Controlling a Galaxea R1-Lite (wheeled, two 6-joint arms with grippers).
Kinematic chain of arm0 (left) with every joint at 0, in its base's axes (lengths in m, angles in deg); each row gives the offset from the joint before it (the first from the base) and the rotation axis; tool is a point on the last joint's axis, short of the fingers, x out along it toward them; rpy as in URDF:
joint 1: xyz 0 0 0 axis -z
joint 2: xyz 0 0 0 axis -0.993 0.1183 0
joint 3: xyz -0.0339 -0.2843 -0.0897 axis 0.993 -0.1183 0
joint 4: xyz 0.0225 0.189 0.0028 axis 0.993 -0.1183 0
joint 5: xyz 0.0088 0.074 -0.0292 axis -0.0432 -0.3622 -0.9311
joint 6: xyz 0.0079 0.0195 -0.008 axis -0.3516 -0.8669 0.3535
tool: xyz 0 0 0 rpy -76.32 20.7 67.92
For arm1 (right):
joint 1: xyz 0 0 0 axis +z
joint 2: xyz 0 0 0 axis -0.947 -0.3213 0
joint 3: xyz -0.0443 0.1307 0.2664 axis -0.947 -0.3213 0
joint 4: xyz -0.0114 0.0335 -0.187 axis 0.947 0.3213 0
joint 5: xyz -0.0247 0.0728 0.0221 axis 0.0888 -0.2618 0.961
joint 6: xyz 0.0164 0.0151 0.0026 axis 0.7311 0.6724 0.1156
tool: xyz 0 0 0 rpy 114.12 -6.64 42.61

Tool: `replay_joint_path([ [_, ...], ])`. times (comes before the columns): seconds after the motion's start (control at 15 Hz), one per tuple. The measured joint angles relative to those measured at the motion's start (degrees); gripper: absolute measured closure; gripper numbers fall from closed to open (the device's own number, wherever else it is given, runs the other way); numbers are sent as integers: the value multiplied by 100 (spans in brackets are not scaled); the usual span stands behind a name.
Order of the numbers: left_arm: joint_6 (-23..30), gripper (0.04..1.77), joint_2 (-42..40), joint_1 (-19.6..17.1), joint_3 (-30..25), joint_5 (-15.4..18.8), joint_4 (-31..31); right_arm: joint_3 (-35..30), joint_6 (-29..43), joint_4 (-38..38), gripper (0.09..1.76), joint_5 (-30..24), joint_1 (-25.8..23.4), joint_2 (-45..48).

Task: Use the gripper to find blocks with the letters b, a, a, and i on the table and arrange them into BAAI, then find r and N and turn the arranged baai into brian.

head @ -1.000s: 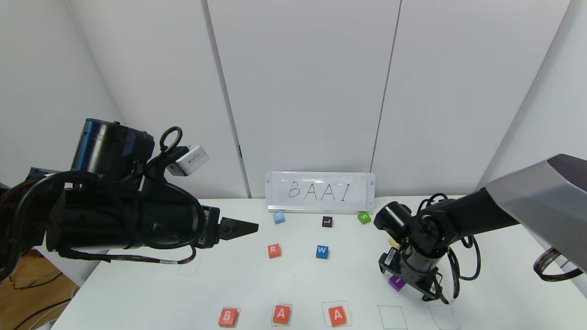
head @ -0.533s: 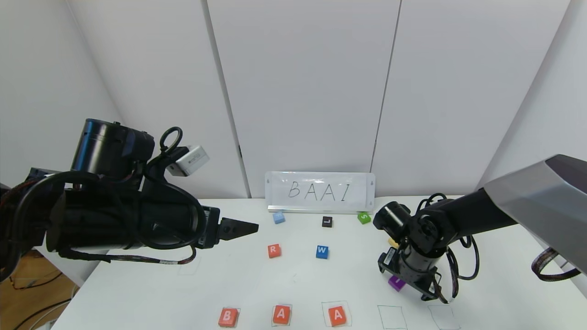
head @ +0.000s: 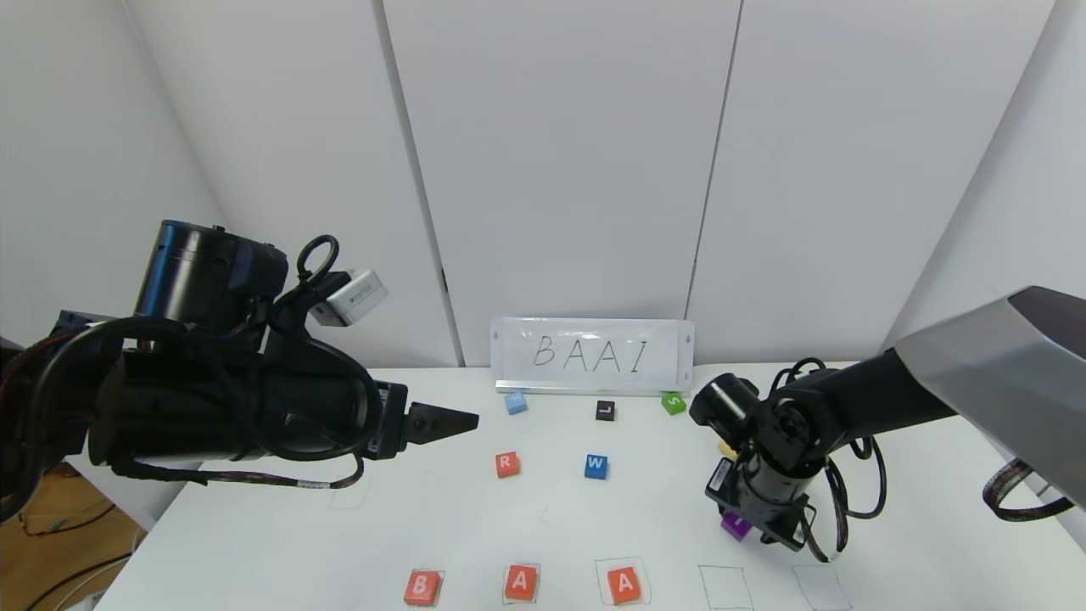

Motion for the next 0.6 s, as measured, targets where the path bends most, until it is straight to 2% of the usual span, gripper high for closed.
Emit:
replay_joint_path([
  [0.07,0,9,5,0,0,0,0,0,-2,2,108,0,0,-5],
  [0.13,0,9,9,2,0,0,1,0,-4,2,126,-2,0,-7],
  [0.2,0,9,13,2,0,-2,1,0,-2,2,131,2,0,-11],
  [0.6,0,9,20,2,-11,0,6,0,-2,0,131,-2,-2,-11],
])
